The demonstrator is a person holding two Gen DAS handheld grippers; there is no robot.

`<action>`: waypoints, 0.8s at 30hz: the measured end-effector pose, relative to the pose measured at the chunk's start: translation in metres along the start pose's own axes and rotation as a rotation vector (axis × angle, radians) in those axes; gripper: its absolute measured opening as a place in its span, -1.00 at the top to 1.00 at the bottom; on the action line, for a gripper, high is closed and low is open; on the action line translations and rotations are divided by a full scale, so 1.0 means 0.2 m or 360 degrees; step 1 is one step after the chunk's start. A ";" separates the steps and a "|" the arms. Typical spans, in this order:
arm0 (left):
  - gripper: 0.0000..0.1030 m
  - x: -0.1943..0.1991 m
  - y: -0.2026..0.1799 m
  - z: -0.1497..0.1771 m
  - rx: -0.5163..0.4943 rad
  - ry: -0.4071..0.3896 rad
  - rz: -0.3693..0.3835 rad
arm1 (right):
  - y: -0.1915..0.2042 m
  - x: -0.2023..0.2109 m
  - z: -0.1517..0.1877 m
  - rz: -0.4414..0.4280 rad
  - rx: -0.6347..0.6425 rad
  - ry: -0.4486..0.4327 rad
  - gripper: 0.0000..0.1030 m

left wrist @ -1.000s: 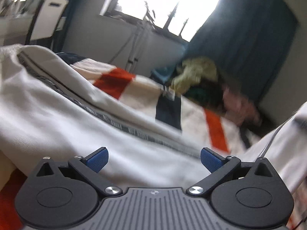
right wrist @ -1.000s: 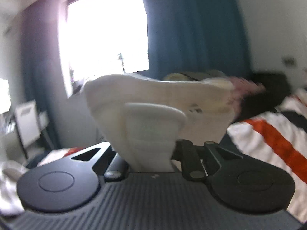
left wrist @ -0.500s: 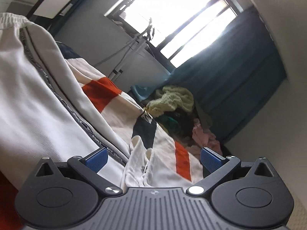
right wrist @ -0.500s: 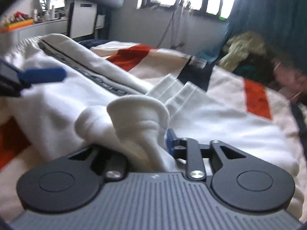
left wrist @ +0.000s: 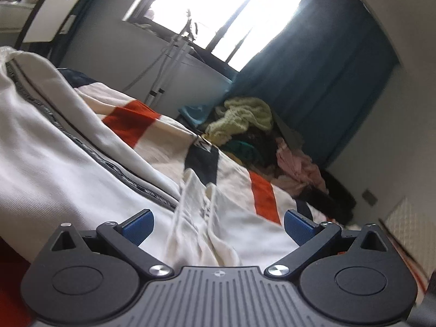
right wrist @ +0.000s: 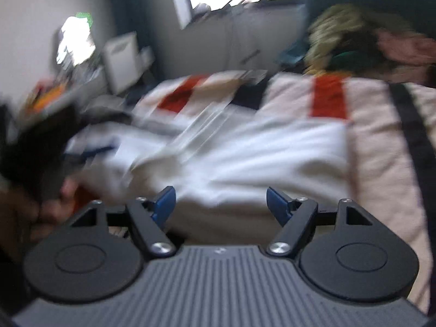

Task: Fold clothes
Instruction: 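Fold the held cuffs over the waistband with the right tool and release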

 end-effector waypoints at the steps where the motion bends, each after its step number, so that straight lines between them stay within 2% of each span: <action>1: -0.94 0.00 -0.03 0.02 -0.0038 0.0015 0.0016 | -0.04 0.00 -0.02 0.0088 -0.0004 -0.0043 -0.46; 4: -0.89 -0.01 -0.09 0.09 -0.0144 0.0068 0.0065 | -0.18 -0.01 -0.04 0.0331 -0.0052 -0.0098 -0.46; 6: -0.84 -0.02 -0.13 0.14 -0.0205 0.0111 0.0093 | -0.26 -0.05 0.00 0.0380 -0.0185 -0.0056 -0.44; 8: -0.75 -0.04 -0.15 0.18 -0.0228 0.0142 0.0108 | -0.32 -0.09 0.10 0.0439 -0.0277 0.0051 -0.30; 10: -0.69 -0.06 -0.15 0.22 -0.0237 0.0172 0.0109 | -0.34 -0.14 0.19 0.0460 -0.0278 0.0133 -0.29; 13: -0.56 -0.08 -0.14 0.25 -0.0242 0.0146 0.0113 | -0.29 -0.18 0.22 0.0487 -0.0149 0.0153 -0.29; 15: -0.47 -0.11 -0.14 0.25 -0.0237 0.0133 0.0134 | -0.28 -0.18 0.21 0.0490 -0.0157 0.0161 -0.29; 17: -0.23 -0.15 -0.14 0.27 -0.0230 0.0156 0.0146 | -0.28 -0.18 0.21 0.0488 -0.0172 0.0161 -0.28; 18: -0.16 -0.17 -0.13 0.28 -0.0257 0.0172 0.0125 | -0.28 -0.18 0.21 0.0484 -0.0181 0.0159 -0.28; 21: 0.27 -0.22 -0.11 0.32 -0.0356 0.0211 0.0034 | -0.28 -0.18 0.21 0.0488 -0.0179 0.0154 -0.29; 23: 0.81 -0.24 -0.06 0.33 -0.0377 0.0226 -0.0056 | -0.28 -0.18 0.21 0.0494 -0.0163 0.0147 -0.29; 24: 0.81 -0.23 -0.05 0.32 -0.0342 0.0221 -0.0077 | -0.28 -0.17 0.21 0.0496 -0.0156 0.0144 -0.30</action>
Point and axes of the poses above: each gripper's, at about its wrist camera, not at the fingertips, and x roughly against the way its jaws point, y to its left, z to its underside, the point moved 6 cm from there along -x, roughly the way its jaws point, and after that the axes turned 13 degrees about -y, right-handed, at the moved point
